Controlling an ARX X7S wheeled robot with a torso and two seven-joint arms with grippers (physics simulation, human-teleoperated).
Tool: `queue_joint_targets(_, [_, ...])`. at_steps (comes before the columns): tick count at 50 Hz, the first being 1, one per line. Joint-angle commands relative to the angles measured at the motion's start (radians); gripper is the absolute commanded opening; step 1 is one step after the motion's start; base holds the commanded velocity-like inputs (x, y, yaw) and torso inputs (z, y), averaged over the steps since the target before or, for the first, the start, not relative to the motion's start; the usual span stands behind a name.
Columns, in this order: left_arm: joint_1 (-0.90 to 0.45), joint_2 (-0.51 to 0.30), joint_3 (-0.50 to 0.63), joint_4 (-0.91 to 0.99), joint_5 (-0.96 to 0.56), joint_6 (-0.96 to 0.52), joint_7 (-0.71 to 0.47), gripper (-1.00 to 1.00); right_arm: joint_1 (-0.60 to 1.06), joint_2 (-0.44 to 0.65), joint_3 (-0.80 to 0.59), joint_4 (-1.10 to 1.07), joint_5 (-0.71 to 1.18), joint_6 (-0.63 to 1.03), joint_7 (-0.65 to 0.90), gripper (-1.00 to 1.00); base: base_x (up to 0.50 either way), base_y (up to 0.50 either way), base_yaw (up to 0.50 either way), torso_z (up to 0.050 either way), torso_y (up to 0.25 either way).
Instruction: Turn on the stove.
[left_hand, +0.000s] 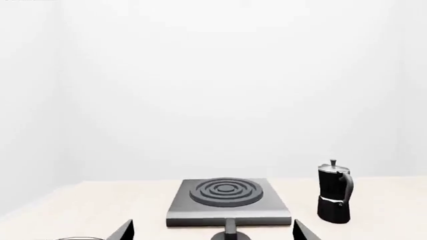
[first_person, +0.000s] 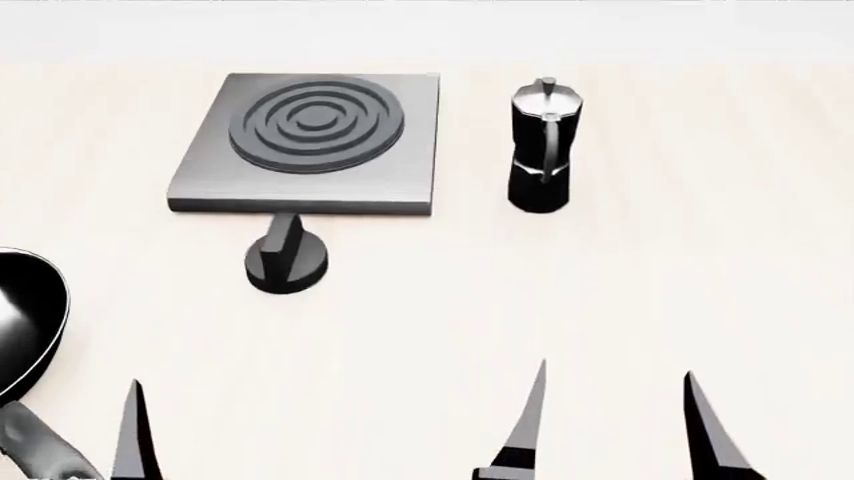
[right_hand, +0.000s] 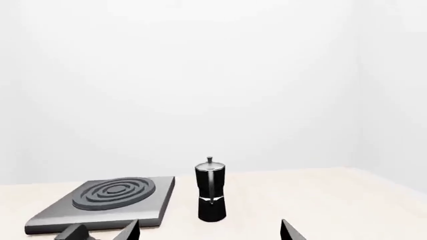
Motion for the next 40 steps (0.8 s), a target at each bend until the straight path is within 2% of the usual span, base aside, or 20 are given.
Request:
queue_joint_targets(1, [0.014, 0.006, -0.011, 0.03, 0.003, 0.002, 0.007, 1.0, -0.013, 0.001, 0.011, -0.047, -0.006, 0.009, -0.015, 1.0, 0.5, 0.0, 0.0, 0.0, 0.0])
queue_joint_targets(22, [0.022, -0.02, 0.014, 0.035, -0.011, 0.014, -0.013, 1.0, -0.012, 0.021, -0.004, -0.057, 0.017, 0.005, 0.005, 1.0, 0.5, 0.0, 0.0, 0.0, 0.0])
queue_joint_targets(24, [0.023, -0.023, 0.013, 0.032, -0.048, 0.001, 0.002, 1.0, -0.008, 0.019, -0.004, -0.05, 0.015, 0.022, 0.015, 1.0, 0.5, 0.0, 0.0, 0.0, 0.0])
queue_joint_targets(25, [0.027, -0.025, 0.007, 0.031, -0.092, 0.006, 0.021, 1.0, -0.007, 0.019, -0.006, -0.048, 0.006, 0.022, 0.022, 1.0, 0.15, 0.0, 0.0, 0.0, 0.0])
queue_joint_targets(37, [0.028, -0.034, 0.009, 0.02, -0.085, 0.017, -0.002, 1.0, -0.01, 0.032, -0.016, -0.048, 0.012, 0.011, 0.028, 1.0, 0.0, 0.0, 0.0, 0.039, 0.012])
queue_joint_targets(40, [0.013, -0.04, 0.004, 0.075, -0.099, -0.05, -0.012, 1.0, -0.01, 0.035, -0.02, -0.05, 0.012, 0.014, 0.031, 1.0, 0.0, 0.0, 0.0, 0.047, 0.016])
